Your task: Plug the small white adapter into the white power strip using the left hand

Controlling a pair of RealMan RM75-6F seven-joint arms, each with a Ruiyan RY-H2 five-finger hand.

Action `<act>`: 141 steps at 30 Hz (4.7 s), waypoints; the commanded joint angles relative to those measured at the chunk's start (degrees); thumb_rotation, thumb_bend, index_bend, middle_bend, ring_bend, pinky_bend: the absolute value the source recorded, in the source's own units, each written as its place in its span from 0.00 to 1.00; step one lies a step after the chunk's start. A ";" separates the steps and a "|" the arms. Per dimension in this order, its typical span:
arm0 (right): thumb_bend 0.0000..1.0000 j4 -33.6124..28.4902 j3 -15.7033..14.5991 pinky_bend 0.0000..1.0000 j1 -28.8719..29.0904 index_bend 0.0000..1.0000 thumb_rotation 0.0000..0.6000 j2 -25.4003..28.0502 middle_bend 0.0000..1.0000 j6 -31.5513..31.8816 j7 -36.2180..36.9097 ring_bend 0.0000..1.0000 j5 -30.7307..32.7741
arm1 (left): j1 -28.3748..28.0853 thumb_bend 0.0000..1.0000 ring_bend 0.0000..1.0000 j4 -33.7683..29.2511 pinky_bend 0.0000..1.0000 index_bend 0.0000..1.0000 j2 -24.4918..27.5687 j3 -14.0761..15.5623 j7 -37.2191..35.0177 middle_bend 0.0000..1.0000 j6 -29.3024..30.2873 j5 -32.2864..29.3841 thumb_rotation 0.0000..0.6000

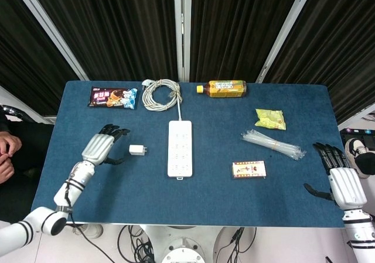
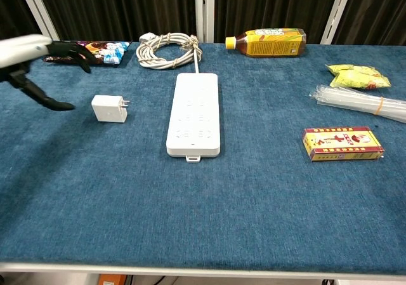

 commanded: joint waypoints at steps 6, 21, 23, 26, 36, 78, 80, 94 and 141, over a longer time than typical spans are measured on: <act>0.08 0.02 0.02 0.00 -0.15 0.00 1.00 0.02 0.08 0.10 -0.02 0.00 0.62 | -2.84 0.16 0.15 9.60 0.12 0.25 -8.06 0.38 -4.35 0.29 -0.25 -0.32 1.00; 0.08 0.23 -0.04 0.00 -0.02 0.00 1.00 -0.27 0.08 -0.40 0.22 0.00 1.32 | -1.56 0.18 0.26 19.61 0.14 0.42 -14.96 1.97 -11.01 0.45 3.76 0.17 1.00; 0.08 0.19 -0.05 0.00 -0.05 0.00 1.00 -0.27 0.09 -0.39 0.15 0.00 1.38 | -1.60 0.19 0.26 20.27 0.14 0.43 -15.39 2.05 -11.71 0.46 3.67 0.13 1.00; 0.08 0.07 -0.04 0.00 -0.15 0.00 1.00 -0.27 0.09 -0.28 0.05 0.00 1.53 | -1.72 0.21 0.26 21.17 0.14 0.44 -16.11 2.05 -12.90 0.46 3.50 -0.02 1.00; 0.08 -0.32 0.03 0.00 -0.40 0.00 1.00 -0.11 0.10 0.02 -0.31 0.00 1.90 | -2.77 0.40 0.36 25.01 0.19 0.56 -18.71 2.22 -15.75 0.58 4.03 0.84 1.00; 0.08 -0.09 -0.10 0.00 -1.24 0.00 1.00 -0.59 0.11 0.52 -0.40 0.00 2.37 | -16.50 0.46 0.35 -11.73 0.16 0.40 9.94 7.81 44.88 0.47 -13.79 -25.86 1.00; 0.08 -0.10 -0.07 0.00 -1.32 0.00 1.00 -0.59 0.11 0.63 -0.41 0.00 2.42 | -16.70 0.45 0.35 -12.15 0.16 0.38 9.87 8.12 45.46 0.46 -13.29 -26.49 1.00; 0.08 -0.38 -0.01 0.00 -1.47 0.00 1.00 -0.63 0.12 0.79 -0.79 0.00 2.43 | -17.11 0.42 0.35 -13.81 0.15 0.31 9.91 10.07 46.40 0.41 -11.26 -26.76 1.00; 0.08 1.61 0.31 0.00 -0.85 0.00 1.00 -1.19 0.12 -0.24 1.37 0.00 2.51 | -5.41 0.20 0.40 -12.55 0.29 0.44 -2.11 2.63 31.07 0.48 5.39 -32.10 1.00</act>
